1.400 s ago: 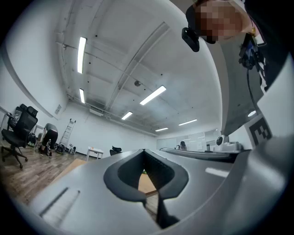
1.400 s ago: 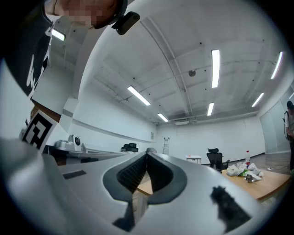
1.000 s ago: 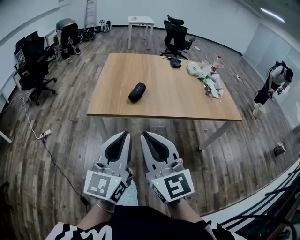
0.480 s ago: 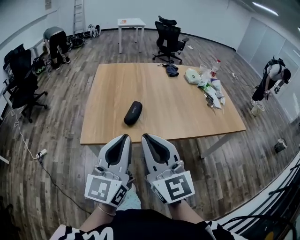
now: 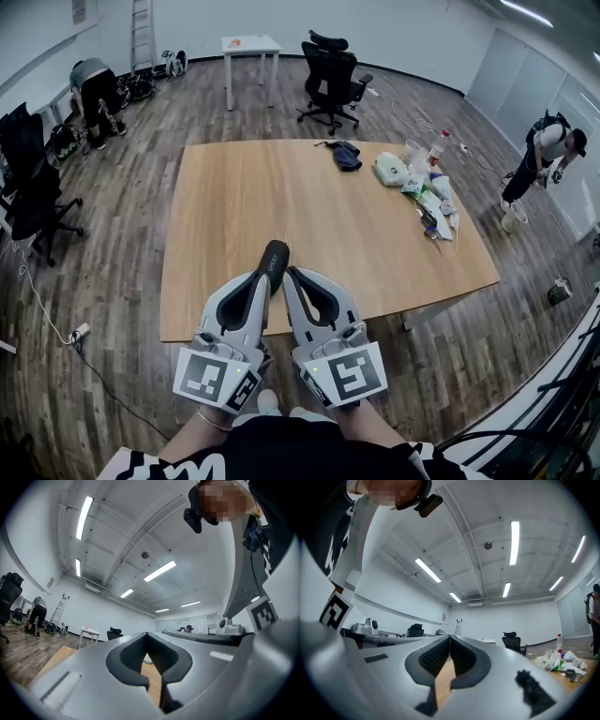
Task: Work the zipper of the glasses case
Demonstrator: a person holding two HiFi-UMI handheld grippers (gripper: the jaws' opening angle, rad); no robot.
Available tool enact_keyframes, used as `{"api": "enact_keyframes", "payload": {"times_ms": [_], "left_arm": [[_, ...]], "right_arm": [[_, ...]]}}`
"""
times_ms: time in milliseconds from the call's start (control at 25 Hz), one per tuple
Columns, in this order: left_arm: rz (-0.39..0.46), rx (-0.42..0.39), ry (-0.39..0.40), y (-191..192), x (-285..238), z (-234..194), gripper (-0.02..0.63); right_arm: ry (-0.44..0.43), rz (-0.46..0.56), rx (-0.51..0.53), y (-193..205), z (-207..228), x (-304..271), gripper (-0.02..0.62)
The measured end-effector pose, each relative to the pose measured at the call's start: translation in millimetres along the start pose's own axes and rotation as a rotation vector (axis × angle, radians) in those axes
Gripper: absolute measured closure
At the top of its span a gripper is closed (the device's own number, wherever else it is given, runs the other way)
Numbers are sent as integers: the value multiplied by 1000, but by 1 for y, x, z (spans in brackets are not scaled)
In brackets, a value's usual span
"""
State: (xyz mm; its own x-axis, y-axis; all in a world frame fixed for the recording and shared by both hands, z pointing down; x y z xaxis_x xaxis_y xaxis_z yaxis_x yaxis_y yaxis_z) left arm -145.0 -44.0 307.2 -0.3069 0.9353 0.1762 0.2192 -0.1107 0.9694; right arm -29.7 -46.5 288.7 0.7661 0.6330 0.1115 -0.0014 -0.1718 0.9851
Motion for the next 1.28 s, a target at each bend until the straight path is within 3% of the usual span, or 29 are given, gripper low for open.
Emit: {"api": "enact_keyframes", "payload": {"times_ms": [280, 400, 520, 920, 1040, 1280], "left_arm": [[-24, 17, -31, 10, -29, -17, 617], [-88, 43, -5, 21, -45, -21, 617], [-238, 11, 45, 45, -63, -32, 615], [-806, 36, 51, 162, -123, -99, 361], [-907, 27, 30, 189, -139, -112, 330], [-1033, 21, 84, 228, -163, -97, 318]], "right_arm": [[-30, -22, -19, 13, 28, -26, 586], [-45, -24, -19, 15, 38, -35, 586], [-46, -24, -16, 16, 46, -34, 586], [64, -35, -35, 28, 93, 1, 586], [98, -45, -39, 32, 106, 12, 586], [154, -73, -56, 41, 125, 34, 586]]}}
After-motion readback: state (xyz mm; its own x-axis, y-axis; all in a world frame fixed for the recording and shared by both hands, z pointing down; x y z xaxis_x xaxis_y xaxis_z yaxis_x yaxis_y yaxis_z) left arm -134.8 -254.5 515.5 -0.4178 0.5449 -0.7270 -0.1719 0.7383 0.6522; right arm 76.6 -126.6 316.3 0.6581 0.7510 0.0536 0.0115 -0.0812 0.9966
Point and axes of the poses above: the fingertips, and each gripper's own axes: x backward along the fingers, z to its right, y out of its underside, the point moved 7 cm from there along x, backward along the fingers, and after that the axes turned 12 degrees about -y, right-handed, at the moved point
